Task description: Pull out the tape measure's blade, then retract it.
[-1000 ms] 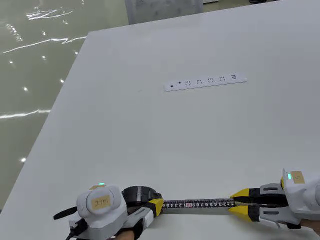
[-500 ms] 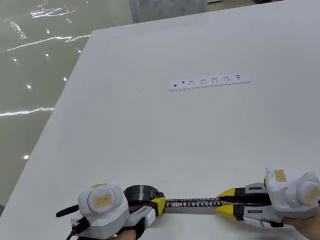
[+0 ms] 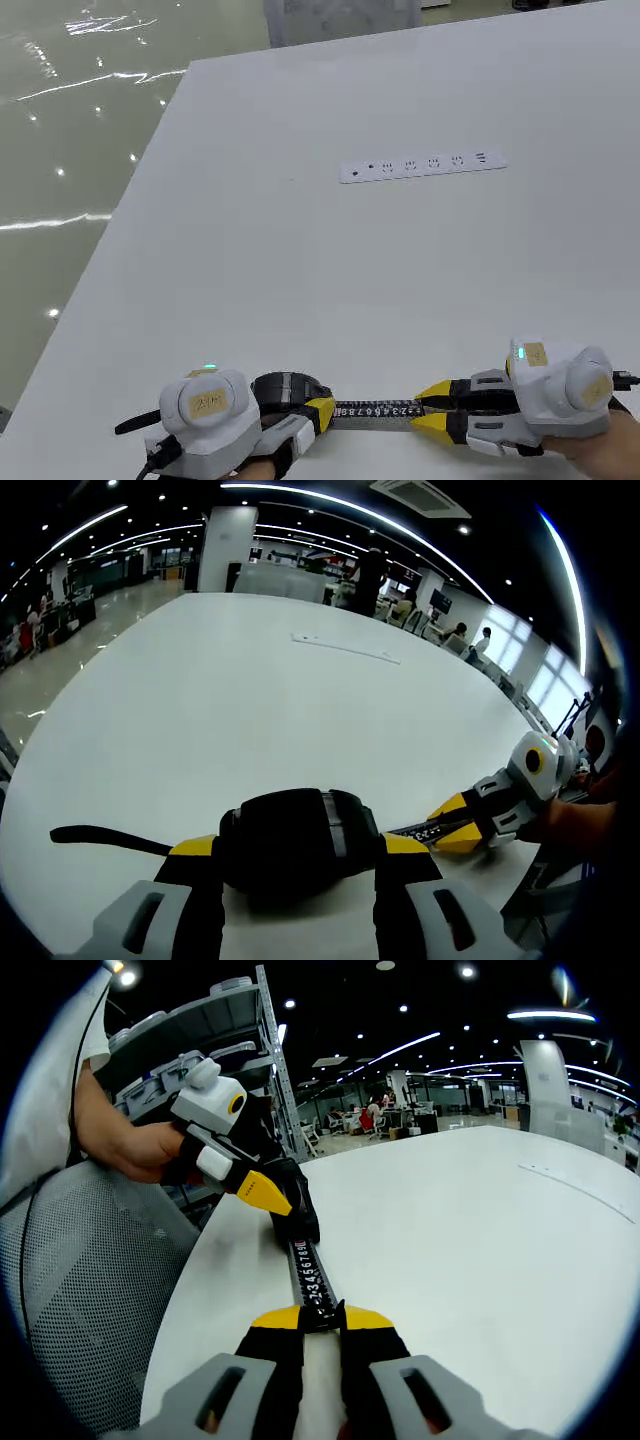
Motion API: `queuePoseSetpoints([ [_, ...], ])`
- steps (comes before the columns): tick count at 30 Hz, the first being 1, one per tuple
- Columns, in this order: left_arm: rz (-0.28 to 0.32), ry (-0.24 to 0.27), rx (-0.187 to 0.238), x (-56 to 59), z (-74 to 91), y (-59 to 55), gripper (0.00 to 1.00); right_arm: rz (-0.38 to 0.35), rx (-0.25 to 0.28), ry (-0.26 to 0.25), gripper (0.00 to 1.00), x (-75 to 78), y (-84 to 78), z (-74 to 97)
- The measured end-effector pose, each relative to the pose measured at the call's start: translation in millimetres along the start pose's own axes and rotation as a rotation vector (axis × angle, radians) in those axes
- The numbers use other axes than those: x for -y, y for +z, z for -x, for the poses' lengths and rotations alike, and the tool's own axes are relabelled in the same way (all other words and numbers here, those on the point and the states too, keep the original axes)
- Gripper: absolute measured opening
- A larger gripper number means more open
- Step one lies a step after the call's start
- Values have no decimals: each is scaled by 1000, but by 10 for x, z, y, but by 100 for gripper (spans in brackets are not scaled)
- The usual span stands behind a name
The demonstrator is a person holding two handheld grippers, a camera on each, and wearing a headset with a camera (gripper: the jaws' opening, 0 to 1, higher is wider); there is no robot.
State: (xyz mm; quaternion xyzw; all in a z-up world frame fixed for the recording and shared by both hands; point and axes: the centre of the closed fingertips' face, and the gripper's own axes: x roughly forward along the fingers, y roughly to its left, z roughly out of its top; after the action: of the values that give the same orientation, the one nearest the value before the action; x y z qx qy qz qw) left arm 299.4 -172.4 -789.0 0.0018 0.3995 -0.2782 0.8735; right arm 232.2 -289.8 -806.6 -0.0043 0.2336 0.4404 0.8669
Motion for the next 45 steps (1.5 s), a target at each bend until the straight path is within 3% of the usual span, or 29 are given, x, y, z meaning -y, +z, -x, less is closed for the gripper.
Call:
queuePoseSetpoints([
  [30,5,12,15,2,-5,3,59,4,-2,8,11,-10,24,-29],
  [37,-16,26,20,8,-23,2,61,2,-6,8,11,-29,-18,-36],
  [45,-32,40,-8,10,-35,1,58,-7,-4,-3,11,-25,-42,-46],
])
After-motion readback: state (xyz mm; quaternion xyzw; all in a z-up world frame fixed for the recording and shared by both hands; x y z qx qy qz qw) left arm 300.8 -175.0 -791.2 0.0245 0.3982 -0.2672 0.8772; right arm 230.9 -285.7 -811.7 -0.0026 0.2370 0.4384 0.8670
